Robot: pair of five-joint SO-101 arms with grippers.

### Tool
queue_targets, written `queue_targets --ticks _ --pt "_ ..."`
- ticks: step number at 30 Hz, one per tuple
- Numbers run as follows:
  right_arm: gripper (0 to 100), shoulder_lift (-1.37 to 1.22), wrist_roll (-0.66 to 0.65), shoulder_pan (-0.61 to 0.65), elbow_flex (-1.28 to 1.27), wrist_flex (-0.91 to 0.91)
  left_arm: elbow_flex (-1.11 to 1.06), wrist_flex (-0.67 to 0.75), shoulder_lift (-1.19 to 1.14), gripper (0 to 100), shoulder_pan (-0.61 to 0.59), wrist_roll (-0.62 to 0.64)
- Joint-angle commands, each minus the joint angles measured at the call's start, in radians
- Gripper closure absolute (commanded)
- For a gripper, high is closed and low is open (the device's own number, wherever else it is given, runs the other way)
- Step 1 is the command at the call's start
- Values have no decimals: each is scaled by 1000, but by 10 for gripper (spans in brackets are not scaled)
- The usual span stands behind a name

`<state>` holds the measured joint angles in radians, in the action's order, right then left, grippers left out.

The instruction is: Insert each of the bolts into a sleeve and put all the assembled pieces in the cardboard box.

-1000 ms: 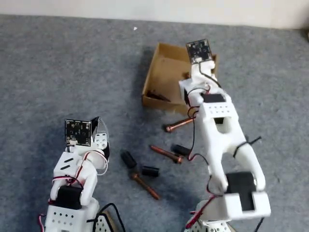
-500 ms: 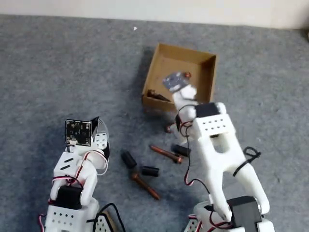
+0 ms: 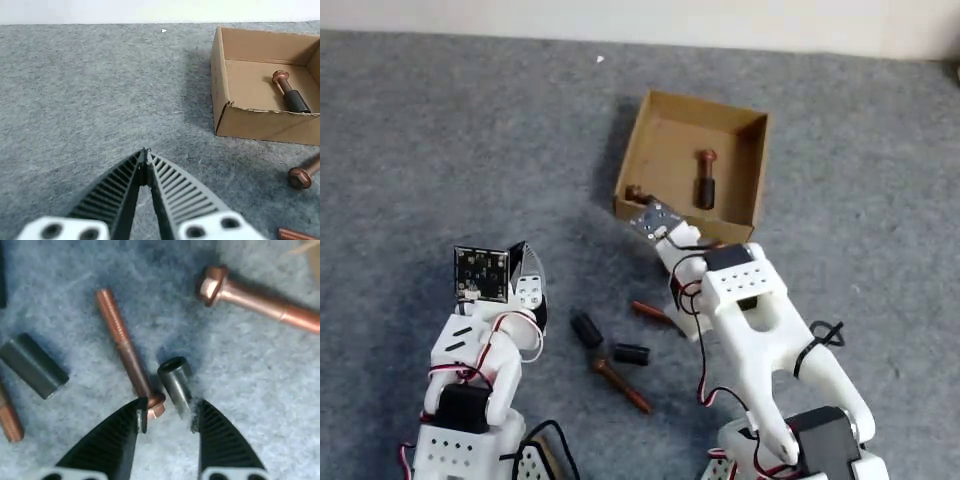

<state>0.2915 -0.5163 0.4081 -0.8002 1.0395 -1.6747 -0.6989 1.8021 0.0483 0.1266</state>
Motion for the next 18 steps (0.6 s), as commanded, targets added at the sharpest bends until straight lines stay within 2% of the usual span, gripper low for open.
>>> queue_targets --ticks 1,11,18 --pt "868 39 -11 -8 -1 -54 -21 8 2 993 -8 -11" --pt "871 -242 -75 -94 68 -81 -21 8 2 993 -8 -11" --pt "991 -303 -143 -134 104 -77 -21 8 2 993 -8 -11"
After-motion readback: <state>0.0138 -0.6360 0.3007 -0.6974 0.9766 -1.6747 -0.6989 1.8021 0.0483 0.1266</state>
